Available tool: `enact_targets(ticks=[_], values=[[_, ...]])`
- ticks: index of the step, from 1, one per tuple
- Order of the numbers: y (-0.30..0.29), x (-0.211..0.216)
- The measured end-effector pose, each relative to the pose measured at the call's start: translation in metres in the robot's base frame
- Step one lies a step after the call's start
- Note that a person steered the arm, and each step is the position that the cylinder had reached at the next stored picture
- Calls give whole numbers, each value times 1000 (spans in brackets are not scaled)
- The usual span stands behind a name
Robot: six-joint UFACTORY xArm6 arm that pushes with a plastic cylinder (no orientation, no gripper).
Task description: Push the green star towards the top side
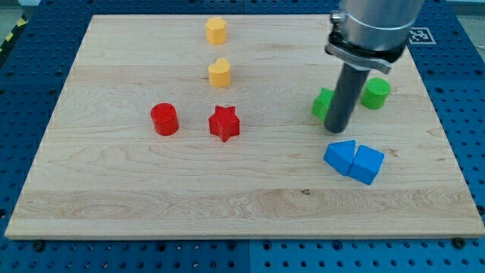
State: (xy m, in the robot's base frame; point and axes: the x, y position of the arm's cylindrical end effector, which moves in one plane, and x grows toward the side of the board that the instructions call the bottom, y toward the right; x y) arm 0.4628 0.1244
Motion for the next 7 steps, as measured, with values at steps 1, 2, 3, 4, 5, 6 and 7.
enact_targets(ticks=[1, 2, 3, 4, 5, 6, 7], values=[[-8, -29], [-8, -50], [-9, -56], [-7, -21], [19, -6], [64, 3], [105, 29]])
